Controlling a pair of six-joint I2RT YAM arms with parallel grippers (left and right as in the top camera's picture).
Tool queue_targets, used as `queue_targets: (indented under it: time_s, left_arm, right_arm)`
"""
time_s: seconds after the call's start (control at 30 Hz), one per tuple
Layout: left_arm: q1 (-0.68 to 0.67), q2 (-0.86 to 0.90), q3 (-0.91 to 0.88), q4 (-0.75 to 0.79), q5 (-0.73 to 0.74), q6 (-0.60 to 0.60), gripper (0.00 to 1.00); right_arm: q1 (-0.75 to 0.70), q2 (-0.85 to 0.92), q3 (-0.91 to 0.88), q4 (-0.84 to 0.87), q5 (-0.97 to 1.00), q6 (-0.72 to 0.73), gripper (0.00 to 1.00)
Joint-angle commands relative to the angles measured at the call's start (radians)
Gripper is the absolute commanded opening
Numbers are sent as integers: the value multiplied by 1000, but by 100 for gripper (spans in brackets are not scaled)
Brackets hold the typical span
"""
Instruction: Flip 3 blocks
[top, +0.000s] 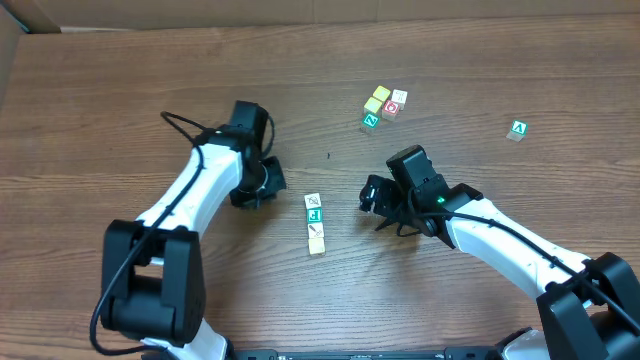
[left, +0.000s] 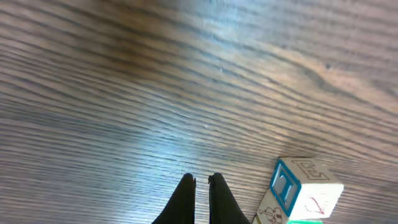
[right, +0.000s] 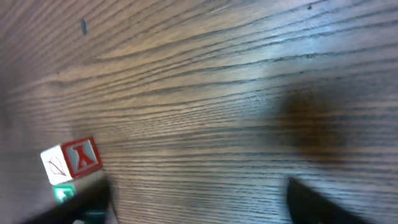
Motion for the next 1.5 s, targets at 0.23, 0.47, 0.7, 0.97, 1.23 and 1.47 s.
queue_targets:
  time_s: [0.23, 0.47, 0.7, 0.97, 1.23, 1.47]
  left_arm:
    - [0, -27, 19, 20, 22, 83, 4]
    - [-3, -27, 19, 29, 20, 84, 5]
    - [-3, -27, 19, 20, 18, 96, 4]
    - [-3, -27, 19, 18, 19, 113, 4]
    - [-9, -27, 19, 19, 18, 121, 4]
    - [-24, -27, 19, 24, 19, 121, 4]
  right_arm:
    - [34, -10, 11, 116, -21, 2, 4]
    - [92, 34, 11, 167, -21, 6, 4]
    - [110, 126, 11, 199, -87, 35, 4]
    - [118, 137, 11, 249, -156, -3, 4]
    - [118, 156, 11, 358, -101, -28, 4]
    - [118, 239, 11, 447, -100, -28, 4]
